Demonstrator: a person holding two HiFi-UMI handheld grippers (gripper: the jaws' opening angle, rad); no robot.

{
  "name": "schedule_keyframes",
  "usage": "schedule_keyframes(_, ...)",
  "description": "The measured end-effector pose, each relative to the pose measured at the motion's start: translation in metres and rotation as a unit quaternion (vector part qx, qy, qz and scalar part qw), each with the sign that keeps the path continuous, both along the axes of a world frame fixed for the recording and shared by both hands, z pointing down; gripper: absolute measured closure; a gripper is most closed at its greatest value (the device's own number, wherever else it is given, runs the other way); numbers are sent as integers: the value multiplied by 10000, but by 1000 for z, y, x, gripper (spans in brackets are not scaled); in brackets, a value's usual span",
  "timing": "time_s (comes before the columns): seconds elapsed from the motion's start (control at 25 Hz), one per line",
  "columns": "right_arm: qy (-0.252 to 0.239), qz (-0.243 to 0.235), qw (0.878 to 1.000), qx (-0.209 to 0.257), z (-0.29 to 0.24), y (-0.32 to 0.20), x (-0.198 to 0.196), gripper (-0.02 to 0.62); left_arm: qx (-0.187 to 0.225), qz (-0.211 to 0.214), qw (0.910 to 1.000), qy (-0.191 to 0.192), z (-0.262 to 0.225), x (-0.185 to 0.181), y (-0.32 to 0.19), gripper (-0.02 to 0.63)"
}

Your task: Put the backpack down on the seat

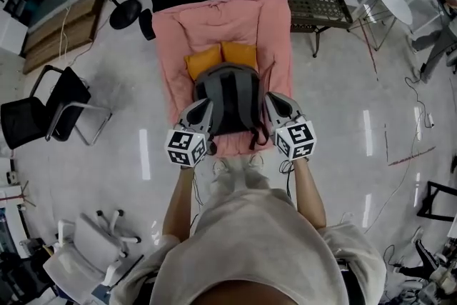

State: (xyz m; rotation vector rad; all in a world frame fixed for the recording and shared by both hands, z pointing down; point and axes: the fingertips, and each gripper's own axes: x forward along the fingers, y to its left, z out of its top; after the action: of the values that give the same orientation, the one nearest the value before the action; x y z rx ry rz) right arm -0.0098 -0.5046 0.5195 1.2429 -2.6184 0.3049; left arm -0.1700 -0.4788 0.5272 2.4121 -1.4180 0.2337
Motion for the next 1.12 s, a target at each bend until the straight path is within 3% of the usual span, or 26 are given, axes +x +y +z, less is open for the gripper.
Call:
schedule_keyframes(0.44,-45,29,9996,280,-31,-5,7,597,323,-64,9994,-64,-37,-5,-11,590)
schedule_keyframes(1.12,-37,-41,9995,321,-38,-10,0,598,405,-195,9990,-58,-50,-11,-16,591)
